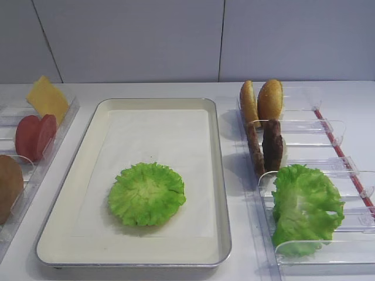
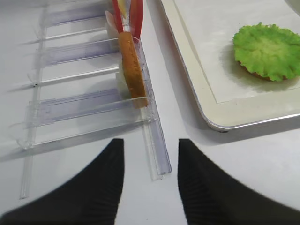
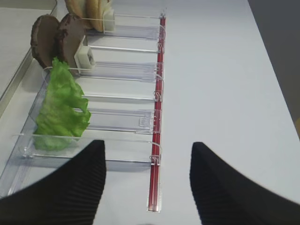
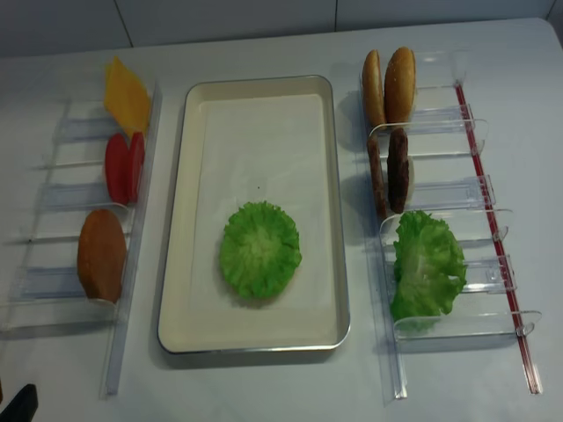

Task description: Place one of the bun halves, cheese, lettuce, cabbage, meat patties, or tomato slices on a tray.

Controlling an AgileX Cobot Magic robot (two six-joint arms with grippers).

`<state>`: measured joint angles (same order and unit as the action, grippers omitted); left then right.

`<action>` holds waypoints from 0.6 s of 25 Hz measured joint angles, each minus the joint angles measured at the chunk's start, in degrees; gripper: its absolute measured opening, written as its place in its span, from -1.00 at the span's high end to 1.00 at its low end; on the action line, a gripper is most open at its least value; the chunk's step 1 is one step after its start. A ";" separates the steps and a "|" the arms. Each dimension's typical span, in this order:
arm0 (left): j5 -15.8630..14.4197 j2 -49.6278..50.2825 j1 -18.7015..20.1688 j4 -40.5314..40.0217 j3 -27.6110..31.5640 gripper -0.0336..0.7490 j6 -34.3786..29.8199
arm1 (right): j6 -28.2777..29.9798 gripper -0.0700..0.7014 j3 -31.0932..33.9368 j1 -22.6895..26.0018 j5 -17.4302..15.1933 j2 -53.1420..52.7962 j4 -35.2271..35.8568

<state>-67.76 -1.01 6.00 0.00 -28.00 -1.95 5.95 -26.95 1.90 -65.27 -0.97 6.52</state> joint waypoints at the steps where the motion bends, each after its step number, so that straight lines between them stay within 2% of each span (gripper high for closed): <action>1: 0.00 0.00 0.00 0.00 0.00 0.19 0.00 | 0.00 -0.21 0.00 0.00 0.00 0.00 0.00; 15: 0.00 0.00 0.00 0.00 0.00 0.19 0.00 | -0.12 -0.21 0.00 0.00 0.00 0.00 0.00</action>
<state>-67.76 -1.01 6.00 0.00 -28.00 -1.95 5.83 -26.95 1.90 -65.27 -0.97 6.52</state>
